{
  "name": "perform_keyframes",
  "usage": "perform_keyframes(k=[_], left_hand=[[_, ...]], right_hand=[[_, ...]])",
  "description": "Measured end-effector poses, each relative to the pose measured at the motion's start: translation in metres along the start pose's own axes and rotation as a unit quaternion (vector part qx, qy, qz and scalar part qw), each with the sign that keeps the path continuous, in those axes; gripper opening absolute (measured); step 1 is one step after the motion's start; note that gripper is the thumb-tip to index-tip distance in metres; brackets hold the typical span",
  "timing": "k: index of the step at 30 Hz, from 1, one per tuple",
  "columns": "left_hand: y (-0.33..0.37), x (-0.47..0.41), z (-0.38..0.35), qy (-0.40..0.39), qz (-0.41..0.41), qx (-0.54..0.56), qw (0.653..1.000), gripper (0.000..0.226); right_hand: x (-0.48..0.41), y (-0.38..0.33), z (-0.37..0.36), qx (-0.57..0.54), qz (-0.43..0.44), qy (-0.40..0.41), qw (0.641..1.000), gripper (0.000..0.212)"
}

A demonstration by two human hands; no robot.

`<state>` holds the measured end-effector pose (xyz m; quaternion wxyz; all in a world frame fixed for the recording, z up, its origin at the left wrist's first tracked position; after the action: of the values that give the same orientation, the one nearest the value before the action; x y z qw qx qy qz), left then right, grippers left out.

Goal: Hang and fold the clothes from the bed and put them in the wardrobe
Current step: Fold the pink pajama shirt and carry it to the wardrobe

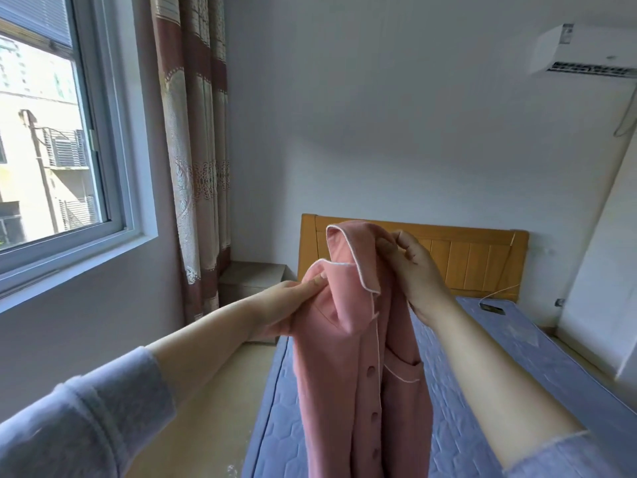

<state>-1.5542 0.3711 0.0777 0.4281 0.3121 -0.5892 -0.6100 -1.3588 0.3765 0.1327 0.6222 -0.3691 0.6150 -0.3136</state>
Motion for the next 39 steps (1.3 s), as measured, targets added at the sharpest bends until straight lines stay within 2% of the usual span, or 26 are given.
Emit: perform_keyframes(k=[4, 6, 8, 11, 13, 15, 16, 19, 22, 25, 28, 31, 32, 35, 37, 39], left_hand=[[0.005, -0.002, 0.025, 0.071, -0.023, 0.013, 0.997, 0.084], [0.008, 0.0, 0.035, 0.071, -0.029, -0.014, 0.997, 0.081], [0.009, 0.002, 0.041, 0.071, -0.032, -0.042, 0.996, 0.083], [0.006, 0.003, 0.046, 0.088, -0.034, -0.066, 0.993, 0.088], [0.004, 0.004, 0.045, 0.103, -0.045, -0.077, 0.991, 0.088], [0.003, 0.005, 0.045, 0.111, -0.058, -0.067, 0.99, 0.082], [0.001, 0.006, 0.045, 0.109, -0.061, -0.062, 0.99, 0.073], [-0.003, 0.013, 0.04, 0.073, -0.042, -0.063, 0.994, 0.029], [-0.017, 0.022, 0.035, 0.009, 0.016, -0.13, 0.991, 0.032], [-0.03, 0.037, 0.022, -0.033, 0.065, -0.188, 0.979, 0.033], [-0.037, 0.056, -0.005, -0.034, 0.093, -0.251, 0.963, 0.042], [-0.031, 0.077, -0.039, -0.017, 0.07, -0.309, 0.948, 0.063], [-0.029, 0.083, -0.049, -0.01, 0.056, -0.305, 0.951, 0.068], [-0.023, 0.114, -0.074, 0.008, 0.014, -0.255, 0.967, 0.076], [-0.021, 0.138, -0.084, 0.017, -0.013, -0.255, 0.967, 0.07], [-0.022, 0.161, -0.089, 0.06, -0.047, -0.288, 0.955, 0.057]], right_hand=[[0.002, 0.001, 0.034, 0.073, -0.003, 0.004, 0.997, 0.012], [0.006, 0.008, 0.045, 0.029, -0.051, -0.014, 0.998, 0.016], [0.012, 0.015, 0.053, -0.052, -0.118, -0.037, 0.991, 0.032], [0.022, 0.019, 0.057, -0.093, -0.172, -0.087, 0.977, 0.035], [0.028, 0.023, 0.06, -0.106, -0.208, -0.109, 0.966, 0.05], [0.033, 0.027, 0.064, -0.12, -0.24, -0.137, 0.954, 0.075], [0.035, 0.028, 0.067, -0.131, -0.257, -0.149, 0.946, 0.074], [0.042, 0.037, 0.082, -0.161, -0.322, -0.127, 0.924, 0.049], [0.054, 0.043, 0.093, -0.087, -0.328, -0.18, 0.923, 0.039], [0.078, 0.037, 0.101, -0.011, -0.342, -0.223, 0.913, 0.043], [0.1, 0.021, 0.109, 0.142, -0.278, -0.217, 0.925, 0.028], [0.126, -0.002, 0.114, 0.36, -0.153, -0.171, 0.904, 0.01], [0.134, -0.01, 0.116, 0.38, -0.12, -0.142, 0.906, 0.008], [0.174, -0.05, 0.12, 0.349, -0.032, -0.084, 0.933, 0.008], [0.203, -0.075, 0.123, 0.344, -0.001, -0.062, 0.937, 0.012], [0.231, -0.095, 0.128, 0.361, 0.013, -0.041, 0.931, 0.02]])
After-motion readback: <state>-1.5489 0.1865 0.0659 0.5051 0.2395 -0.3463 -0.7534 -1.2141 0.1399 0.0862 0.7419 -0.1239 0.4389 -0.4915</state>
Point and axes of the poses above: each hand's wrist, its own x-axis away from the middle knuckle, its own z-axis out of the back of the hand, y = z × x, the point moved 5 cm from there along -x, towards the middle knuckle, and after that the axes turned 5 degrees about -x, right-handed, at the moved point
